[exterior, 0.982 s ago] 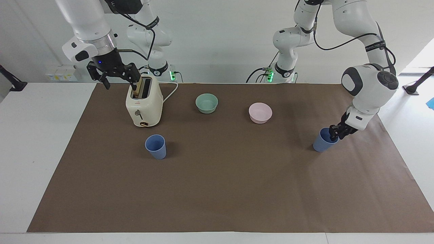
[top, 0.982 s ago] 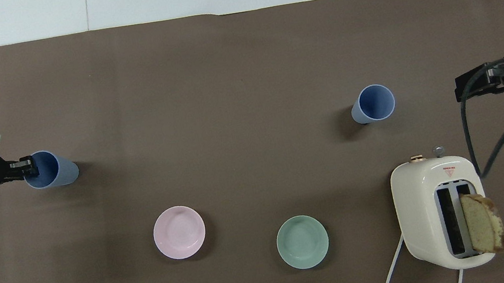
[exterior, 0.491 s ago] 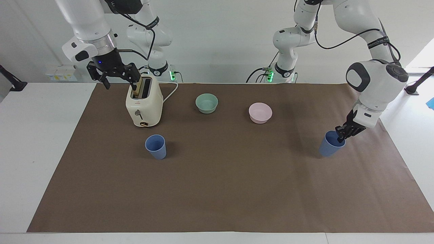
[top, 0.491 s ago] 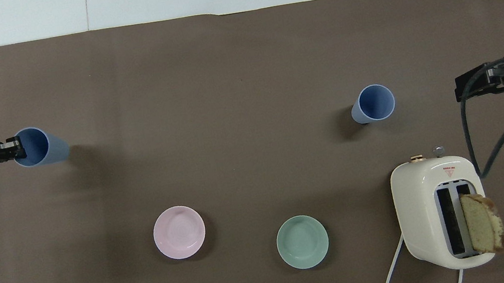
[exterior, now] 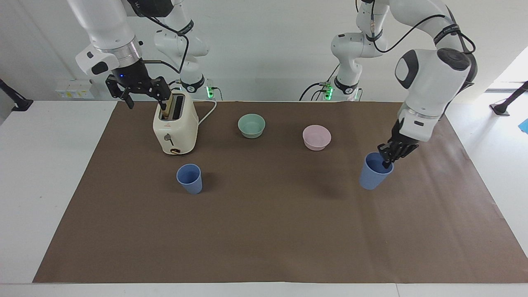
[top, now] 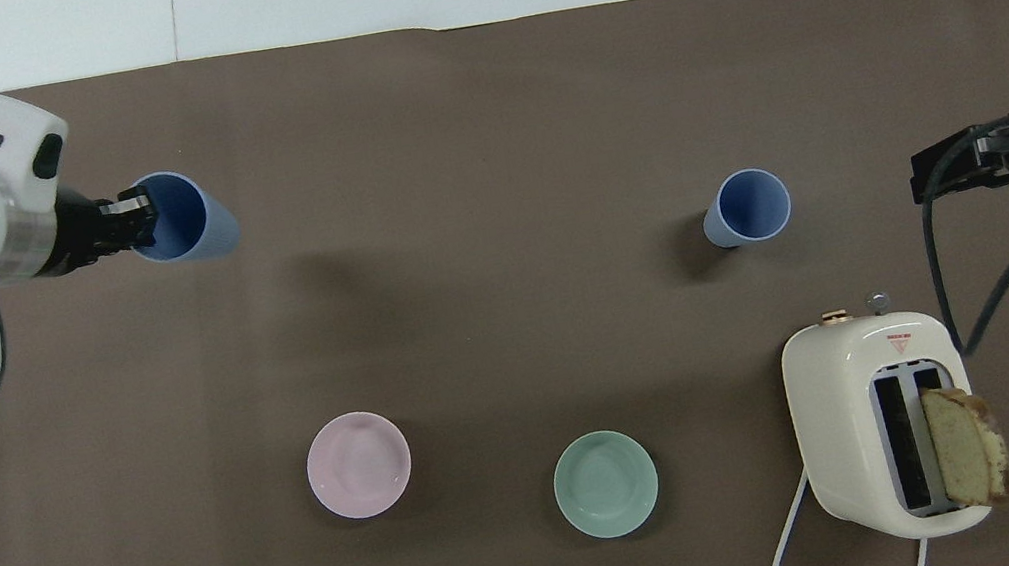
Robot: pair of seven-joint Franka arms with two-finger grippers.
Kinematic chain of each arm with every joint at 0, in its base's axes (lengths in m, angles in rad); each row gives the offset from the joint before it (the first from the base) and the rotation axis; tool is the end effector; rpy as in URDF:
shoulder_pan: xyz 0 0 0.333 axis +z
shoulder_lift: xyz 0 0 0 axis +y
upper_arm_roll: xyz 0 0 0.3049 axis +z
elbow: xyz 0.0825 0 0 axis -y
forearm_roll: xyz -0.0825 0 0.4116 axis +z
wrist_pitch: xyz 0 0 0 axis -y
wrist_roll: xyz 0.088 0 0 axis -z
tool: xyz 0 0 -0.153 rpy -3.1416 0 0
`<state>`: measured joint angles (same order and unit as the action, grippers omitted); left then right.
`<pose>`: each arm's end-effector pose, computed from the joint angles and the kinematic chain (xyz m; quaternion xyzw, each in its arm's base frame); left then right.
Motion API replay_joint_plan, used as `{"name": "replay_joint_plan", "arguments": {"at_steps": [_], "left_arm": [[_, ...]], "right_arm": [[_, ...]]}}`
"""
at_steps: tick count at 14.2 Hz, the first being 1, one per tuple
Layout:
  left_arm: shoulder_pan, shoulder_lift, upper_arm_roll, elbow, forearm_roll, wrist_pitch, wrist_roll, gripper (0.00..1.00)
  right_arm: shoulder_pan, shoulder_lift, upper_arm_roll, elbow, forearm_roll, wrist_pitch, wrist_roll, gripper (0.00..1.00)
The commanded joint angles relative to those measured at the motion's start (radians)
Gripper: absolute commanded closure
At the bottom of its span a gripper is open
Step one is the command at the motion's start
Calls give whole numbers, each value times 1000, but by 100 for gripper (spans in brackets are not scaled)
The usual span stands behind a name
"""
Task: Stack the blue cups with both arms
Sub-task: 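Lift the blue cup with the left gripper and carry it toward the table center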
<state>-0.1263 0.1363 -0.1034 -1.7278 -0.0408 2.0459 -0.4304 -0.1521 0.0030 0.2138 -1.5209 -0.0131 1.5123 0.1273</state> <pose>0.6376 -0.1508 0.4499 0.9896 0.1084 0.0778 0.0540 0.5759 0.0333 0.5854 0.9994 -0.0331 -0.0052 0.0067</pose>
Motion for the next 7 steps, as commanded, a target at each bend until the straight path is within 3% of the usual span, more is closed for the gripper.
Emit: {"name": "replay_joint_plan", "arguments": {"at_steps": [1, 7], "left_arm": [[-109, 12, 19, 14, 30, -4, -124, 100], [-315, 143, 18, 14, 82, 129, -314, 100]], "right_arm": [[-17, -14, 4, -15, 22, 14, -14, 0], [-17, -14, 4, -15, 22, 14, -14, 0]]}}
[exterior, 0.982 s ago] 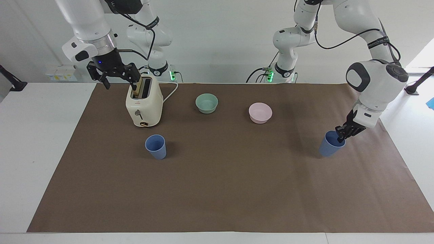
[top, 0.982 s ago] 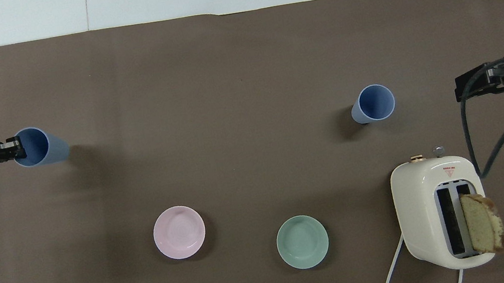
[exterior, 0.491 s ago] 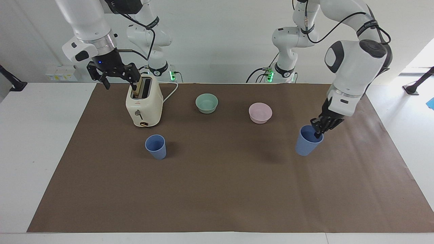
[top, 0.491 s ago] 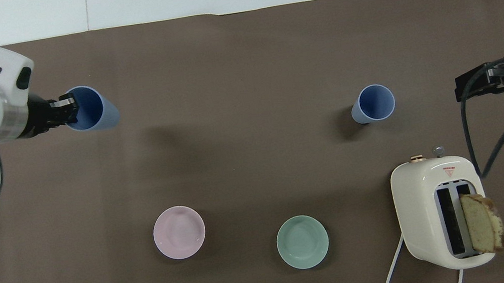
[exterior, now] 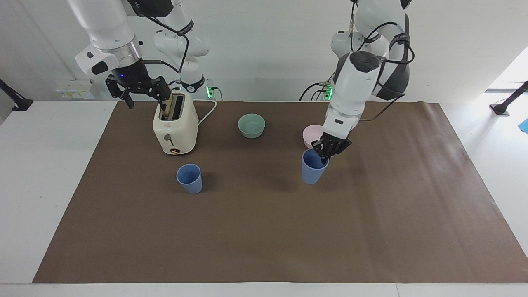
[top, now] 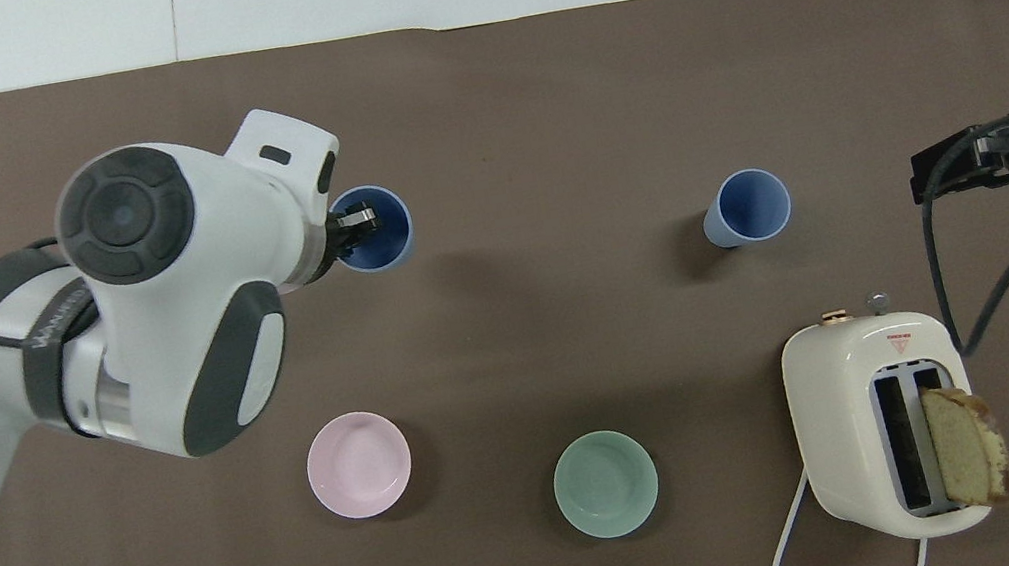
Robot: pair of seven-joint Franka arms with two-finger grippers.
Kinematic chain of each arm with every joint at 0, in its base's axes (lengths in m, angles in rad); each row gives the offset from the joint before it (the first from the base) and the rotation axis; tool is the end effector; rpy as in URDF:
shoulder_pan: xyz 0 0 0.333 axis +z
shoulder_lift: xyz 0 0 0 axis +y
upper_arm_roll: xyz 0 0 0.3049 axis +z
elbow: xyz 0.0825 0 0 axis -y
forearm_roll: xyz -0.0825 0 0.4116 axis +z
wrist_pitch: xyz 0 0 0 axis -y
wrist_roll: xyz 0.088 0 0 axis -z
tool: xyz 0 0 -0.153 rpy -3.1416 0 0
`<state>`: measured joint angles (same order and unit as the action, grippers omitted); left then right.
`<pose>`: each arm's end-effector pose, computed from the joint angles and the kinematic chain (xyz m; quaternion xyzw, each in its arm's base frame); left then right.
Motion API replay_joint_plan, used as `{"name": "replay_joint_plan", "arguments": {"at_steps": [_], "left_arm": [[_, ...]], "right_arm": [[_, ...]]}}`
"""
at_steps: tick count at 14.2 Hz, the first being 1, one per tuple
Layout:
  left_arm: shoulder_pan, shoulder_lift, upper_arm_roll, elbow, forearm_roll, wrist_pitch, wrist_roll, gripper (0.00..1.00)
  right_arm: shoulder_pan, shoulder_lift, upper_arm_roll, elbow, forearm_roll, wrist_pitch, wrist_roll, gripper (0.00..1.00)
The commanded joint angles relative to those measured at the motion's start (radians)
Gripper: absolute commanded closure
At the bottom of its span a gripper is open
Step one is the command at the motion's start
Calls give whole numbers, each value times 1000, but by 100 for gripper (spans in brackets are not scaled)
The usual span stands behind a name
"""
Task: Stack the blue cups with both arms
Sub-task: 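Lift the blue cup with the left gripper and carry it toward the table center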
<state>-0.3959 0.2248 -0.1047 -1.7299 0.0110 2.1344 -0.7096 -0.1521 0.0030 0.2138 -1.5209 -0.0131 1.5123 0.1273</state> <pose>0.5940 -0.3201 0.4001 0.9905 0.1037 0.0706 0.0568 0.5759 0.0333 0.5854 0.9994 -0.0331 -0.0052 0.0067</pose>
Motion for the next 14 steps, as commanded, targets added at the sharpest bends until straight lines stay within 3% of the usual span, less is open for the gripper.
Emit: {"name": "replay_joint_plan", "arguments": {"at_steps": [1, 12, 13, 14], "left_arm": [[-60, 63, 19, 13, 30, 44, -34, 100], [-121, 99, 17, -80, 30, 130, -53, 100], [-118, 99, 17, -86, 30, 130, -50, 94], [-118, 99, 16, -88, 30, 136, -50, 70]], "right_arm": [[-17, -14, 4, -15, 22, 14, -14, 0], [-17, -14, 4, -15, 22, 6, -14, 0], [-17, -15, 4, -15, 22, 3, -14, 0], [-17, -17, 4, -16, 22, 2, -11, 0]]}}
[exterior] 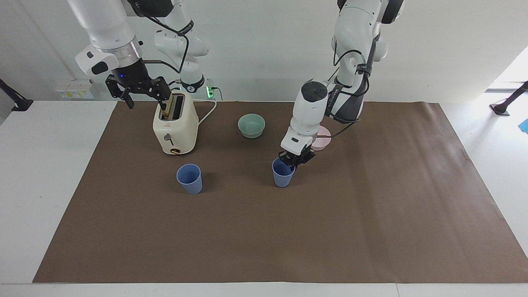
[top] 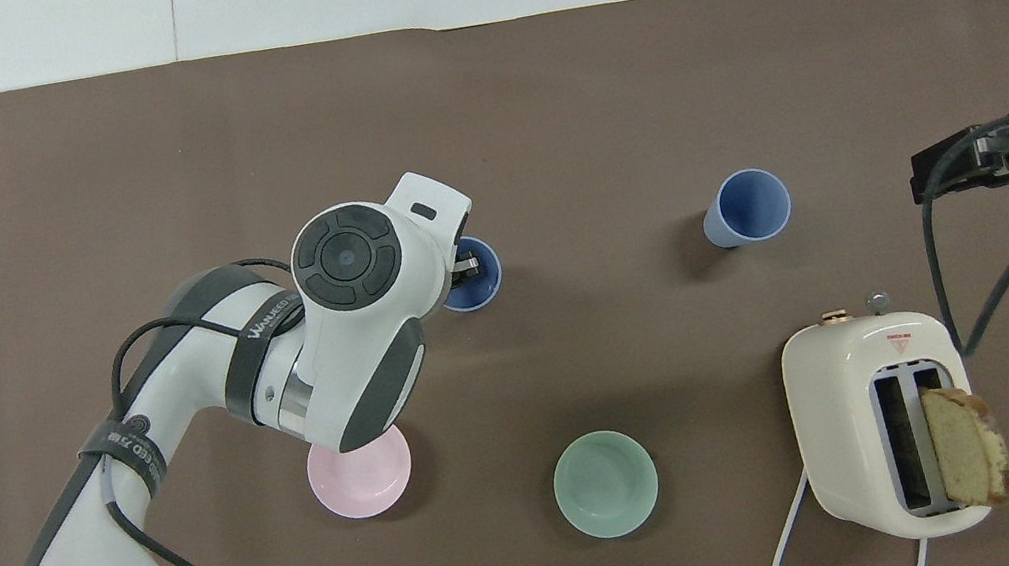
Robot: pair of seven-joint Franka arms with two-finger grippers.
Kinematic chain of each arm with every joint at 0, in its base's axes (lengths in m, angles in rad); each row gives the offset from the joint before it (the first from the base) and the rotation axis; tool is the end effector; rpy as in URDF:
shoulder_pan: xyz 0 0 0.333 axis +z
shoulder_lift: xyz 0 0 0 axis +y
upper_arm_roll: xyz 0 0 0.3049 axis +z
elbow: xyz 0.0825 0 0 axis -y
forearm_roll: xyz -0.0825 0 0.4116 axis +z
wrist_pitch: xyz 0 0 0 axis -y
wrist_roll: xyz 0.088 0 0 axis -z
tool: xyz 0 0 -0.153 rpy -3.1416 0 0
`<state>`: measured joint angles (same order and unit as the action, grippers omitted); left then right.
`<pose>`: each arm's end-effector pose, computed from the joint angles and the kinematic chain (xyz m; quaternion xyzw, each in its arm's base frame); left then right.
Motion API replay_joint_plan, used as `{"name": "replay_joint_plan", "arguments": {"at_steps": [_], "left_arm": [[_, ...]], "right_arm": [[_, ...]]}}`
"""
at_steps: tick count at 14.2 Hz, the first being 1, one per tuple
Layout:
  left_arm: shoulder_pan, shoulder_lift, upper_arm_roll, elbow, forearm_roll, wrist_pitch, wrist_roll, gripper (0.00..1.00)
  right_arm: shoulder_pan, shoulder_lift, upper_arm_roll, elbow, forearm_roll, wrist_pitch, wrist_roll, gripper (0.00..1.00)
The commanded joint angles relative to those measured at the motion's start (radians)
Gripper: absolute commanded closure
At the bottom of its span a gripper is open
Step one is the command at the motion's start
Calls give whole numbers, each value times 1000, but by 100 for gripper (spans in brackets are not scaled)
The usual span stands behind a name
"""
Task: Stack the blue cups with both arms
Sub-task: 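Set the blue cup down above the pink bowl and open the left gripper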
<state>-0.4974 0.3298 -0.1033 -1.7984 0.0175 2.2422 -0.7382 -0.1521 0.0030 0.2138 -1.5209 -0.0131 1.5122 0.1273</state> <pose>0.5588 -0.3780 0.3061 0.9960 0.0673 0.0396 0.0433 0.5759 0.0333 0.5854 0.9994 -0.0331 -0.0052 0.0067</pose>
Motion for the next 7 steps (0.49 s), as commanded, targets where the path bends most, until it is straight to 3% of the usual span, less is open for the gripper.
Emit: {"name": "replay_joint_plan", "arguments": {"at_steps": [1, 2, 3, 7], "left_arm": [[-13, -2, 14, -21, 24, 40, -21, 37], [-10, 0, 16, -16, 24, 43, -29, 11], [-7, -1, 19, -6, 22, 40, -30, 0], [58, -83, 30, 17, 22, -32, -18, 0]], "right_arm": [[-17, -20, 4, -27, 22, 12, -12, 0], [-18, -24, 4, -41, 24, 29, -23, 0], [-18, -25, 4, -51, 24, 54, -22, 0], [-17, -15, 4, -168, 24, 163, -22, 0]]}}
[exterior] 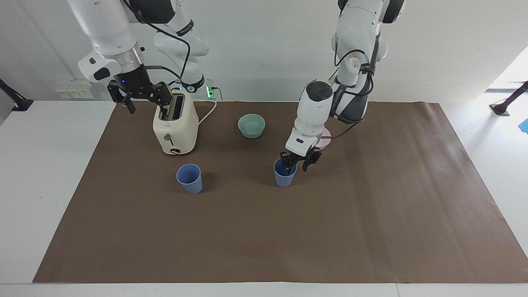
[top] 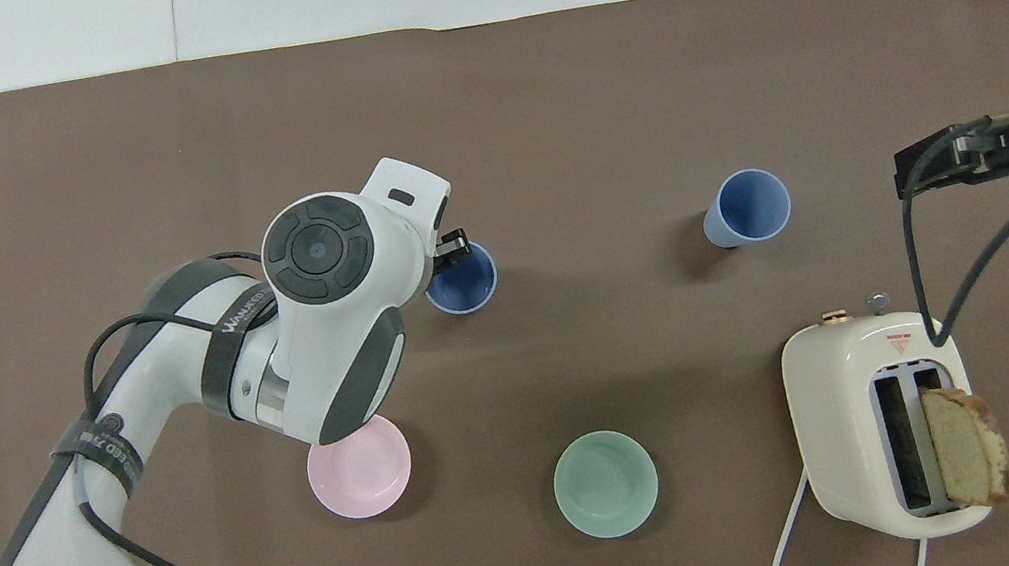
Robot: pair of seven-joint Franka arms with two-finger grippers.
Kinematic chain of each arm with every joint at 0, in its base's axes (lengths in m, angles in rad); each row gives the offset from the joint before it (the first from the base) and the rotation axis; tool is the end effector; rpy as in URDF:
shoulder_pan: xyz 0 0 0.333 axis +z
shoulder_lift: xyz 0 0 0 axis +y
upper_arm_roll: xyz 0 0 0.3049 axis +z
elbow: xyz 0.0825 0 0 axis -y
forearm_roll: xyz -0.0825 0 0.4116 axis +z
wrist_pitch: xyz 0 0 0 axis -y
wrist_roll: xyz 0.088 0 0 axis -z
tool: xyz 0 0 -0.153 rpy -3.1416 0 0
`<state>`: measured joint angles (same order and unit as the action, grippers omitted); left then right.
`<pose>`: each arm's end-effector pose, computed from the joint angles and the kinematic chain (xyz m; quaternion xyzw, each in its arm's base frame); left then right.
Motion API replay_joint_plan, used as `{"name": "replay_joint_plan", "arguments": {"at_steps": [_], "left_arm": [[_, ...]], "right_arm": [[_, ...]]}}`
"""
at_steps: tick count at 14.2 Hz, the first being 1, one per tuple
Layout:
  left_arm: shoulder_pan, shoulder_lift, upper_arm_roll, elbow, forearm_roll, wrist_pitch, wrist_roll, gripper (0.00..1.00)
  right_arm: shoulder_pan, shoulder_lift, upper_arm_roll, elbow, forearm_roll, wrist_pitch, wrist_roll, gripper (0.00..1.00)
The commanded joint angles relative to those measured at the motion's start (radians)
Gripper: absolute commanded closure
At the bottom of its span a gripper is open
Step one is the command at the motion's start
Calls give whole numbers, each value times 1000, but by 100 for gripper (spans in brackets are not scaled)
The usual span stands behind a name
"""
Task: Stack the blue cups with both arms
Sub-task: 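Set the blue cup down above the pink bowl and open the left gripper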
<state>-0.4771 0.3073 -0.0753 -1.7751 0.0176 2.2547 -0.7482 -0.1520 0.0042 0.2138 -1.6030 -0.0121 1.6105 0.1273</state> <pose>0.5833 -0.3554 0.3340 0.9917 0.0952 0.0665 0.0555 0.5856 0.0342 0.5524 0.9995 -0.0325 0.0022 0.0054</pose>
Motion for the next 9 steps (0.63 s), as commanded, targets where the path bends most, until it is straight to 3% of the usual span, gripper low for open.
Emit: {"name": "replay_joint_plan", "arguments": {"at_steps": [1, 5, 9], "left_arm": [[70, -77, 2, -7, 22, -47, -3, 0], [199, -166, 0, -7, 15, -128, 150, 0], [308, -205, 0, -14, 8, -199, 353, 0]], "right_arm": [[-18, -10, 4, -112, 23, 90, -21, 0], [-20, 55, 2, -196, 21, 212, -21, 0], [-17, 126, 2, -219, 21, 344, -12, 0]]}}
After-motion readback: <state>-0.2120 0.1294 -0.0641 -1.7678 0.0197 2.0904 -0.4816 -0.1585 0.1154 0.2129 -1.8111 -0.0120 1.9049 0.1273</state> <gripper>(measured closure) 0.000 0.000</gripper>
